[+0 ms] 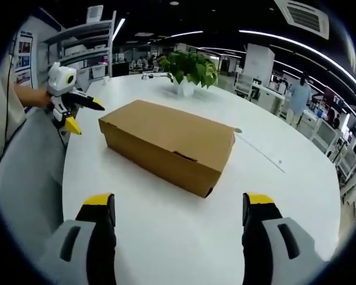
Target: Operate the shoe box by opening the lid, removing the specified soft item, and placing it in the target area until the item is outside and the box remains undamaged.
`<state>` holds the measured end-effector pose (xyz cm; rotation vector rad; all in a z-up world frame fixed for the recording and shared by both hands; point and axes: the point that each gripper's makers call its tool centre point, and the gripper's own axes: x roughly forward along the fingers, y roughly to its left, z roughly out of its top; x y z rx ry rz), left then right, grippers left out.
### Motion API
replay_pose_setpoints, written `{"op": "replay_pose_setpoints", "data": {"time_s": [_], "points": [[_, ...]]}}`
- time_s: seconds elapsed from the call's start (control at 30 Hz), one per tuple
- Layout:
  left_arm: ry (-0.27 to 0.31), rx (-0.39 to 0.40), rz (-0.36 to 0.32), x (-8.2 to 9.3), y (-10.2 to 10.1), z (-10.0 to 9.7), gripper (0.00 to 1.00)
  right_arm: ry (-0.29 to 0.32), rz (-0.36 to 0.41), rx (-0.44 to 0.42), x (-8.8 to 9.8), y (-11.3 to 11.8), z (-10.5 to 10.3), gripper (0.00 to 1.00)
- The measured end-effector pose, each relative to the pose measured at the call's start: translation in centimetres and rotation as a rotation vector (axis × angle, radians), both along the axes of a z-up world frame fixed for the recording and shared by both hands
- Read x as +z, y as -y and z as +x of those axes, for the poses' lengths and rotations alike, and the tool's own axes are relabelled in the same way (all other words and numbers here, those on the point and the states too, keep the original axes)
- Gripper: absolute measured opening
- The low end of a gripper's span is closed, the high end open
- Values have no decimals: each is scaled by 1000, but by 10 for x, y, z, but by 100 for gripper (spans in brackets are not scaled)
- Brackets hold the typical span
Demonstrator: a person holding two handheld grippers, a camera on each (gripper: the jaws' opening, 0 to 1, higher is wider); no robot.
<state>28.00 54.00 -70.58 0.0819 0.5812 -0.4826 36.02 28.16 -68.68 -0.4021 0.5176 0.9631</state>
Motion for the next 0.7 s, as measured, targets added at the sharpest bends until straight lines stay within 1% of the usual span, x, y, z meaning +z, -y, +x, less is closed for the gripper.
{"op": "replay_pose_setpoints", "data": {"time_s": [0.2, 0.5, 0.7], "points": [[-9, 6, 8, -3, 1, 3, 78, -1, -5, 4, -2, -1, 10, 82], [-12, 11, 8, -7, 4, 11, 77, -4, -10, 14, -6, -9, 24, 80], [-9, 25, 11, -9, 5, 18, 74, -9, -25, 29, -11, -12, 32, 78]]}}
